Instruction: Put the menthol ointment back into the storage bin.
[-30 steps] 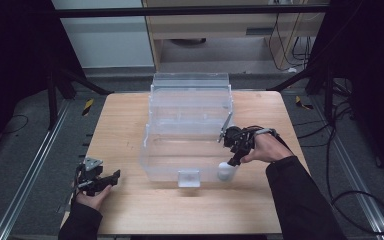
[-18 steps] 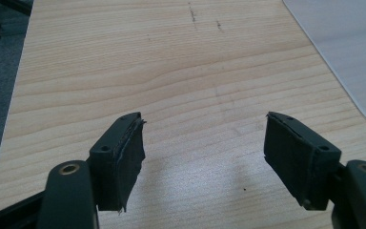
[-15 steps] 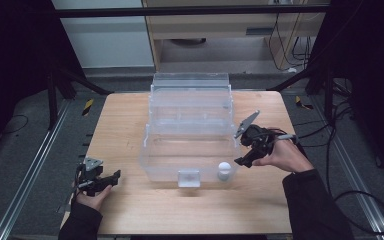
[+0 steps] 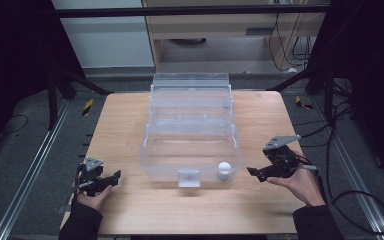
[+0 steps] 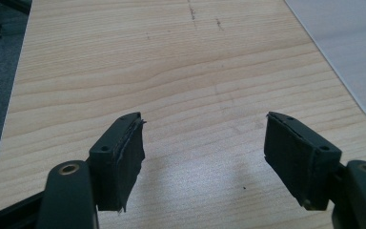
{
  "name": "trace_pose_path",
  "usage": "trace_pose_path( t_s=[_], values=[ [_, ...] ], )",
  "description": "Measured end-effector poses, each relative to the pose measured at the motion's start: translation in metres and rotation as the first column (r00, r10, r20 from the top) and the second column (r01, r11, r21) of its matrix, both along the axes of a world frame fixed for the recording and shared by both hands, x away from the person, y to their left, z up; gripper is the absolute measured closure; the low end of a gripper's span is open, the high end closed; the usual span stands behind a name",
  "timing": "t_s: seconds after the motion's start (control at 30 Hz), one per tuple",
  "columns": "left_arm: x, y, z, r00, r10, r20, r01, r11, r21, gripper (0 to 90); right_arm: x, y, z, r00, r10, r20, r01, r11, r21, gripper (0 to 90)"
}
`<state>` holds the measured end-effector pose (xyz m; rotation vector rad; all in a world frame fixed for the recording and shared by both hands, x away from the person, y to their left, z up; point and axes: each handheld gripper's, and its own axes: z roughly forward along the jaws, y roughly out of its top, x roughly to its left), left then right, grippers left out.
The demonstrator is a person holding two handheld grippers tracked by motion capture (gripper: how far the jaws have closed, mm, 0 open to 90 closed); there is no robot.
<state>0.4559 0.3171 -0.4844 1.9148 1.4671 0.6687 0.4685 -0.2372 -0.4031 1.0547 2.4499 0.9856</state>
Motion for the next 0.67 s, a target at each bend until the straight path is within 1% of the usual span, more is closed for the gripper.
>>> trace_pose_path(
  t_s=[0.03, 0.1, 0.13, 0.2, 0.23, 0.3, 0.37, 0.4, 0.43, 0.5, 0.53, 0.57, 0.6, 0.67],
  values=[
    [0.0, 0.0, 0.0, 1.0, 0.001, 0.001, -0.001, 1.0, -0.001, 29.1, -0.001, -0.003, -0.003, 0.9997, -0.024, 0.002, 0.024, 0.9995, 0.021, 13.2],
    [0.0, 0.0, 0.0, 1.0, 0.001, 0.001, -0.001, 1.0, 0.0, 29.1, -0.003, -0.011, -0.012, 0.9968, -0.079, 0.001, 0.079, 0.9946, 0.067, 13.2],
    [0.0, 0.0, 0.0, 1.0, 0.001, 0.002, -0.001, 1.0, 0.0, 29.0, -0.004, -0.015, -0.017, 0.9943, -0.107, 0.008, 0.106, 0.9908, 0.084, 13.0],
    [0.0, 0.0, 0.0, 1.0, 0.002, 0.004, -0.002, 1.0, 0.002, 29.0, -0.005, -0.022, -0.027, 0.9874, -0.158, -0.003, 0.157, 0.9805, 0.117, 13.0],
    [0.0, 0.0, 0.0, 1.0, 0.002, 0.006, -0.002, 1.0, 0.002, 29.0, -0.005, -0.025, -0.031, 0.9857, -0.169, 0.001, 0.167, 0.9782, 0.123, 13.0],
    [0.0, 0.001, 0.0, 0.9999, 0.003, 0.01, -0.003, 1.0, 0.005, 28.7, -0.005, -0.032, -0.044, 0.9758, -0.219, 0.007, 0.216, 0.9671, 0.135, 12.4],
    [0.0, 0.001, 0.0, 0.9999, 0.004, 0.013, -0.004, 1.0, 0.004, 28.6, -0.004, -0.038, -0.05, 0.9682, -0.25, 0.013, 0.246, 0.961, 0.126, 11.1],
    [-0.001, 0.001, 0.0, 0.9999, 0.003, 0.015, -0.003, 1.0, 0.002, 28.5, -0.004, -0.042, -0.053, 0.9623, -0.271, 0.02, 0.266, 0.9552, 0.129, 11.1],
    [-0.001, 0.001, 0.0, 0.9999, 0.003, 0.016, -0.003, 1.0, 0.002, 28.5, -0.004, -0.046, -0.057, 0.9554, -0.294, 0.021, 0.289, 0.9471, 0.14, 11.1],
    [0.0, 0.001, 0.0, 0.9998, 0.004, 0.018, -0.004, 1.0, 0.001, 28.5, -0.003, -0.052, -0.063, 0.9456, -0.324, 0.023, 0.317, 0.9349, 0.16, 11.1],
    [0.0, 0.001, 0.0, 0.9998, 0.003, 0.018, -0.003, 1.0, 0.002, 28.2, -0.003, -0.056, -0.067, 0.937, -0.348, 0.026, 0.34, 0.9256, 0.167, 11.0],
    [0.0, 0.001, 0.0, 0.9998, 0.003, 0.02, -0.003, 1.0, 0.001, 27.9, -0.004, -0.058, -0.07, 0.9315, -0.363, 0.028, 0.353, 0.9207, 0.165, 10.5],
    [0.0, 0.0, 0.0, 0.9998, 0.0, 0.022, 0.0, 1.0, 0.004, 27.8, -0.004, -0.06, -0.071, 0.9292, -0.368, 0.035, 0.358, 0.9197, 0.161, 9.9],
    [0.001, 0.001, -0.001, 0.9998, 0.0, 0.022, 0.0, 1.0, 0.008, 27.4, -0.005, -0.063, -0.075, 0.9243, -0.38, 0.036, 0.369, 0.9134, 0.172, 8.8]
  ],
)
